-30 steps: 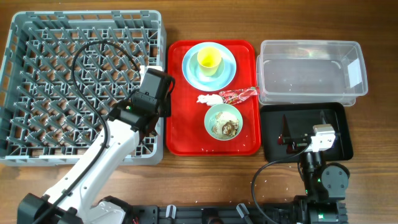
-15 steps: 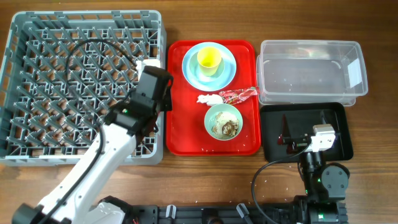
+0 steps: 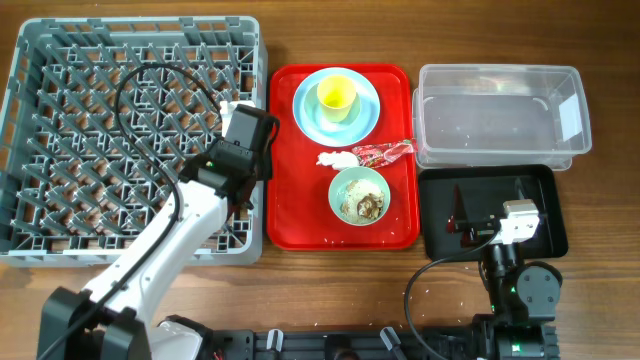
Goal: Sort waste into correct bins and load items into the dishwasher rack
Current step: 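Insert the cutlery upright into the rack slots and open the left gripper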
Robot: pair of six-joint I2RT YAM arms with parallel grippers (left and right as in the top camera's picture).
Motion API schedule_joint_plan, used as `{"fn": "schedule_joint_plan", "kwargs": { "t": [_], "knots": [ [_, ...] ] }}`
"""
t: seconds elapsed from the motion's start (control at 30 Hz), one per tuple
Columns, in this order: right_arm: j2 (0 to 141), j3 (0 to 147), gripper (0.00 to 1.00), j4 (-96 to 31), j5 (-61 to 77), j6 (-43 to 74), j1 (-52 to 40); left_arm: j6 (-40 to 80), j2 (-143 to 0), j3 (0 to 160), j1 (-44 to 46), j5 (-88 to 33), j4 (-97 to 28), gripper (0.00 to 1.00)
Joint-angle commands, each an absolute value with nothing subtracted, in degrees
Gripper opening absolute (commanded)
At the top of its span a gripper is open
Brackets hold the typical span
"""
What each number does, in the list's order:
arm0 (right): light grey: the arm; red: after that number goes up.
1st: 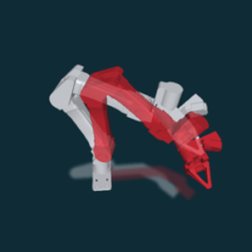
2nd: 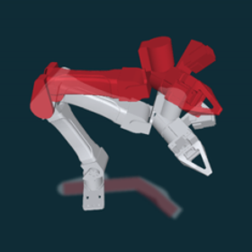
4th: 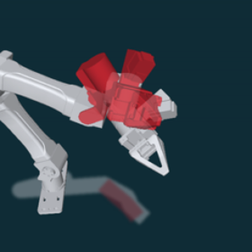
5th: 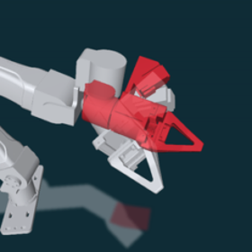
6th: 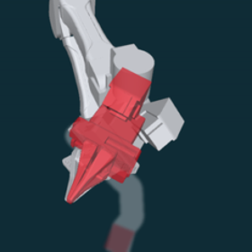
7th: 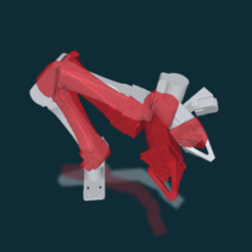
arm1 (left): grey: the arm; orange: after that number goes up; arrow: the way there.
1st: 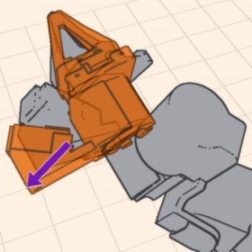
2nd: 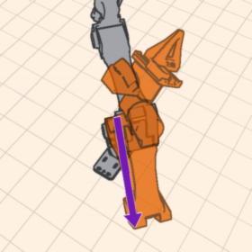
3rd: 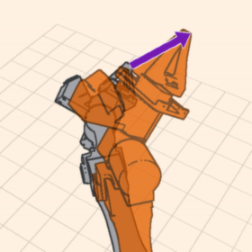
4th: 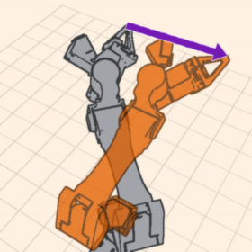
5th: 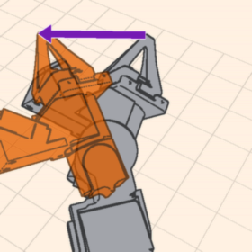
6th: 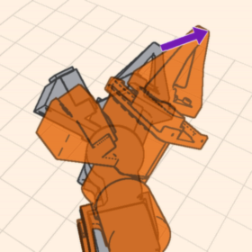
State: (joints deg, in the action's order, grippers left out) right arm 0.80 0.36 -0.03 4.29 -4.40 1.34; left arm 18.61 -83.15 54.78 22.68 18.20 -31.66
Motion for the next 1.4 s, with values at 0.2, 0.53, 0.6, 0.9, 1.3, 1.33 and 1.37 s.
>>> {"fn": "schedule_joint_plan", "kwargs": {
  "t": [0.2,0.53,0.6,0.9,1.3,1.33,1.37],
  "knots": [
    [0.5,0.3,1.0,0.1,4.4,-4.4,1.7,18.7,-84.1,54.5,18.9,15.3,-25.9,0.41],
    [0.5,0.3,1.0,0.1,4.4,-4.4,1.7,13.0,-84.1,54.5,18.4,15.2,-24.9,0.33],
    [0.5,0.3,1.0,0.1,4.4,-4.4,1.7,9.2,-84.1,54.5,17.1,10.5,-25.0,0.35],
    [0.5,0.3,1.0,0.1,4.4,-4.4,1.7,3.4,-84.1,54.5,10.5,-0.6,-24.8,0.04],
    [0.5,0.3,1.0,0.1,4.4,-4.4,1.7,-1.5,-89.7,54.4,10.5,-5.1,-26.8,0.04],
    [0.5,0.3,1.0,0.1,4.4,-4.4,1.7,-1.5,-90.7,54.4,10.5,-5.1,-26.6,0.04],
    [0.5,0.3,1.0,0.1,4.4,-4.4,1.7,-1.5,-91.5,54.4,10.5,-5.1,-26.3,0.04]
  ]
}}
